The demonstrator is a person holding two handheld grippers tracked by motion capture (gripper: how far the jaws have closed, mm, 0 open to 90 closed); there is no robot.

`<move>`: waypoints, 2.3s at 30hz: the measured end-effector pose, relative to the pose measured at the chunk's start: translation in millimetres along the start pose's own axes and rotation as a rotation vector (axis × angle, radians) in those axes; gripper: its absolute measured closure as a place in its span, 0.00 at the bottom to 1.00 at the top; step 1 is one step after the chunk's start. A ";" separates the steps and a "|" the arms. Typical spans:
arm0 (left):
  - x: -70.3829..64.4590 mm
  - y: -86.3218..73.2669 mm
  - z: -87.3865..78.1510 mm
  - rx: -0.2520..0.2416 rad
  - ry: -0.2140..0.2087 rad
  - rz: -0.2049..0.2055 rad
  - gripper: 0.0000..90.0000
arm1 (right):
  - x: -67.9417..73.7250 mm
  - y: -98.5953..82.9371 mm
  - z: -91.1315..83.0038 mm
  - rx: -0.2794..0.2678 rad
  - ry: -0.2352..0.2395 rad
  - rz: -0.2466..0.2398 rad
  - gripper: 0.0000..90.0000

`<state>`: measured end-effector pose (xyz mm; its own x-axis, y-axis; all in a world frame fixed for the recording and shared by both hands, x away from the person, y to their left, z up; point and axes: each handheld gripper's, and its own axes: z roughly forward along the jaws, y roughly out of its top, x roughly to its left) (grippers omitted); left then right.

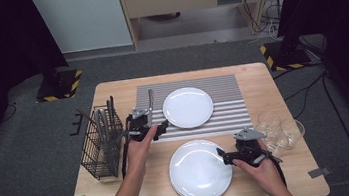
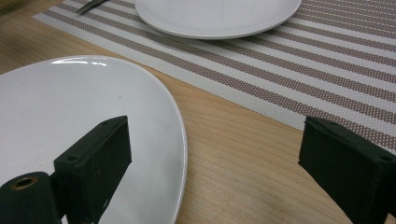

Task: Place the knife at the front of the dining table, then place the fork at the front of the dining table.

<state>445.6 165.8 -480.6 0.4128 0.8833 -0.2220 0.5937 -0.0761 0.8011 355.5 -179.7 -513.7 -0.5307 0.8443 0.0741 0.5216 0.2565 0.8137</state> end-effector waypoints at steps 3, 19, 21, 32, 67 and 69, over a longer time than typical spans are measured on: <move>-3.3 -0.3 -4.7 0.001 -0.008 0.014 0.09 | -0.2 -0.1 0.0 0.002 -0.001 -0.004 0.11; -17.2 -7.8 -22.6 -0.010 -0.032 0.046 0.09 | -0.5 -0.4 1.1 0.002 -0.007 -0.013 0.10; -18.7 -8.5 -26.7 -0.014 -0.040 0.044 0.09 | 0.2 -0.6 1.1 0.007 -0.005 -0.010 0.10; -28.1 -16.3 -55.1 -0.039 -0.111 0.020 0.06 | 4.0 0.4 0.0 0.003 -0.003 -0.022 0.10; -23.0 -18.8 -122.3 -0.096 -0.098 0.044 0.05 | 6.0 1.0 -2.2 -0.001 -0.001 -0.028 0.10; -21.1 -18.4 -124.2 -0.101 -0.096 0.047 0.05 | 5.9 0.9 -2.0 -0.001 -0.002 -0.029 0.10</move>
<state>340.2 206.0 -421.6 0.5058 0.8312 -0.2309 0.5012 -0.0653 0.8629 351.5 -175.5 -511.3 -0.5443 0.8375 0.0492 0.5056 0.2806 0.8159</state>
